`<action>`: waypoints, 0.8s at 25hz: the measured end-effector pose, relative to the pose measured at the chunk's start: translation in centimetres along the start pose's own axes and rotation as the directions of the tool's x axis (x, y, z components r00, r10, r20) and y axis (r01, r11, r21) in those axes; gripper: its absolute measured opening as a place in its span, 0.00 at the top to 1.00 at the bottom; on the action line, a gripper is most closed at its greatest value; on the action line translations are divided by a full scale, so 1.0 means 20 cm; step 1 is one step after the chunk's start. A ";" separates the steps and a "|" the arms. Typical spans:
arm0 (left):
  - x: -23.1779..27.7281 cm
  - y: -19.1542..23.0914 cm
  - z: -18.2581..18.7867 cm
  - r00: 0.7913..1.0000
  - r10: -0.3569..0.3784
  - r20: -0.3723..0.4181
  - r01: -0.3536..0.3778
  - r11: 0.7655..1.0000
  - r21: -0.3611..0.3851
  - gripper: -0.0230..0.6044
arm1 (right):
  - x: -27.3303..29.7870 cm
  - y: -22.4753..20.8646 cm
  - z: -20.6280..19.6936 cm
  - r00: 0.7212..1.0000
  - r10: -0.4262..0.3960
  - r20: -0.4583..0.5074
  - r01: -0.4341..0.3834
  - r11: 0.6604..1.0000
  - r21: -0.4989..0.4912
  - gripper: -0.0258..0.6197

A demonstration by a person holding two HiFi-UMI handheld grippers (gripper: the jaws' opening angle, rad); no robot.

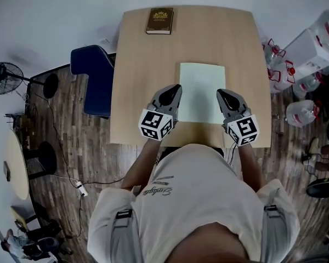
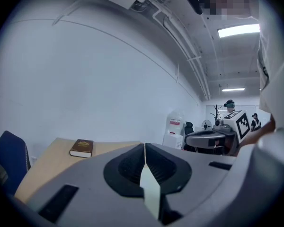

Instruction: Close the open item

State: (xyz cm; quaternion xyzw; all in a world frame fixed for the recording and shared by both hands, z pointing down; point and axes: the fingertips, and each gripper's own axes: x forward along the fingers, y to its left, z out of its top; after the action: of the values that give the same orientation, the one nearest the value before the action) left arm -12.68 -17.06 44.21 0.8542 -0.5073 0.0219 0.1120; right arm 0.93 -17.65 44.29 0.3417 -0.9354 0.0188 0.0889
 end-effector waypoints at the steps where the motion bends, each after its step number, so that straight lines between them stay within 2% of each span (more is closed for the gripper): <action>1: -0.01 0.02 0.03 1.000 0.010 0.013 -0.010 1.000 -0.001 0.93 | 0.00 -0.01 0.04 1.000 0.000 0.008 0.000 1.000 -0.010 0.97; 11: -0.10 0.16 0.32 0.991 0.061 0.116 -0.065 0.997 0.030 0.93 | 0.02 -0.06 0.28 0.997 -0.024 0.072 0.029 0.997 -0.075 0.97; 16: -0.12 0.17 0.52 0.981 0.054 0.189 -0.070 0.995 0.075 0.93 | 0.01 -0.08 0.41 0.991 -0.044 0.123 0.056 0.994 -0.096 0.97; 20: -0.14 0.17 0.61 0.974 0.045 0.221 -0.067 0.993 0.093 0.93 | 0.01 -0.11 0.45 0.989 -0.067 0.135 0.082 0.991 -0.110 0.97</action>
State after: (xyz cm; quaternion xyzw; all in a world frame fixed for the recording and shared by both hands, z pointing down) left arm -17.82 -18.83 32.51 0.8413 -0.5387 -0.0435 0.0120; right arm 0.75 -20.29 35.36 0.3713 -0.9253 -0.0608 0.0476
